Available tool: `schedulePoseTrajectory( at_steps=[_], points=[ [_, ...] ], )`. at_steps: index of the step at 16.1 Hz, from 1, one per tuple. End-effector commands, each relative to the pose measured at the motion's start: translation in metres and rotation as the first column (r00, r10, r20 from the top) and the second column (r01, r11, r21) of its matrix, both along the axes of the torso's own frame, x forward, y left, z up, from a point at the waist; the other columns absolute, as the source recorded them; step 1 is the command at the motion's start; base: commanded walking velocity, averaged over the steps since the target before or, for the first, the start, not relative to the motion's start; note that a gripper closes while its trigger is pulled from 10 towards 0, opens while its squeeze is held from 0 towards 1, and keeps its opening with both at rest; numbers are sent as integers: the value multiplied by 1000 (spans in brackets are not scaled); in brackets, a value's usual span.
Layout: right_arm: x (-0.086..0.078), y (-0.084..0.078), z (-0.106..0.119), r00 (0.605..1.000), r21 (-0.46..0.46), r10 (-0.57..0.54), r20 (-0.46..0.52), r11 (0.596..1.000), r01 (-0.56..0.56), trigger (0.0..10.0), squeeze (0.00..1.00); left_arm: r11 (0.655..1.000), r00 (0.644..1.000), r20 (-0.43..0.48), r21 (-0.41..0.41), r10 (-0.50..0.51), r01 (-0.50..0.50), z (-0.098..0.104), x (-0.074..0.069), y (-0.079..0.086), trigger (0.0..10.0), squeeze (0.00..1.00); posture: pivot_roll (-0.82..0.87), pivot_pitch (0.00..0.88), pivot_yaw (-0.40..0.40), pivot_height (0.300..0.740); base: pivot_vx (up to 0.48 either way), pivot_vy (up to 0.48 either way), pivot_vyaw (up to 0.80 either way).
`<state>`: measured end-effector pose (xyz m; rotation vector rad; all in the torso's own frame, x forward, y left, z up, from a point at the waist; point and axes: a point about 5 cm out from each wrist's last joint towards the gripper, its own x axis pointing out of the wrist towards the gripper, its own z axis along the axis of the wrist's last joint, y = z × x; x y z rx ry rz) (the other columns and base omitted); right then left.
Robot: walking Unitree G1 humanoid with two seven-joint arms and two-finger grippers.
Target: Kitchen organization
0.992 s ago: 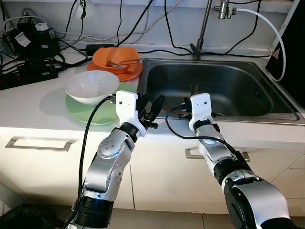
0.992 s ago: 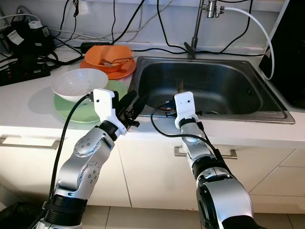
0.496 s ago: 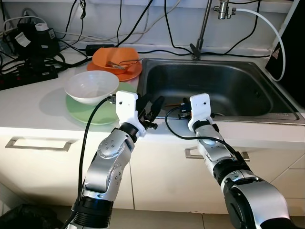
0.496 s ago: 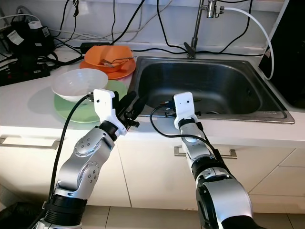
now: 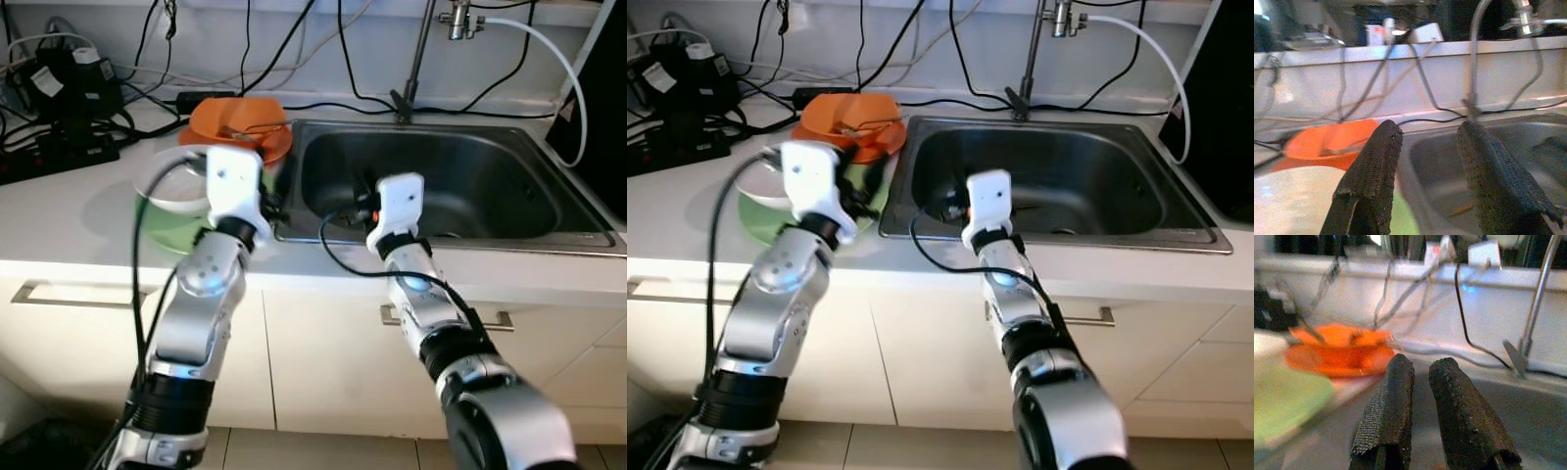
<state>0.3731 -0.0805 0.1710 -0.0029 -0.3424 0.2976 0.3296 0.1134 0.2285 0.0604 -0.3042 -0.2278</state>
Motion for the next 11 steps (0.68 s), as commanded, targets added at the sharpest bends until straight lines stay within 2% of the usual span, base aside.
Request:
schedulePoseTrajectory(
  at_steps=[1,2,4,5,6,7,8,9,10,11],
  points=[
    [-1,-1,3,1000,28,6,9,1000,-6,10000,0,1000,999,25,7,31,-31,5,2,4,10000,0,83,0,3,740,0,0,0],
    [-4,2,4,999,53,30,15,998,-30,10000,0,997,996,47,27,71,-72,13,4,12,10000,0,74,0,4,740,0,0,0],
    [-25,27,-20,990,48,141,-30,989,-140,10000,0,958,961,53,80,271,-275,31,17,58,10000,0,70,0,7,740,0,0,0],
    [-29,30,-25,987,59,154,-47,987,-151,10000,0,946,950,45,90,309,-312,32,20,70,10000,0,68,0,7,740,0,0,0],
    [-35,33,-31,984,69,167,-65,984,-162,10000,0,921,924,20,69,383,-383,33,24,94,10000,0,66,0,8,740,0,0,0],
    [-38,34,-34,982,70,172,-72,983,-167,10000,0,908,909,-16,42,417,-416,32,26,110,10000,0,56,0,15,740,0,0,0],
    [-39,33,-35,982,67,173,-72,984,-168,10000,0,901,901,-38,46,433,-431,30,28,117,10000,0,54,0,15,740,0,0,0],
    [-40,30,-35,983,62,167,-76,985,-162,10000,0,892,890,-67,58,451,-448,27,32,130,10000,55,45,0,18,740,0,0,0],
    [-40,29,-35,983,61,163,-79,985,-159,10000,0,892,889,-76,57,451,-448,26,34,134,10000,55,45,0,18,740,0,0,0],
    [-40,27,-34,984,57,160,-79,986,-155,10000,0,892,888,-87,53,452,-449,25,36,138,10000,1000,37,0,20,740,0,0,0]
  ],
)
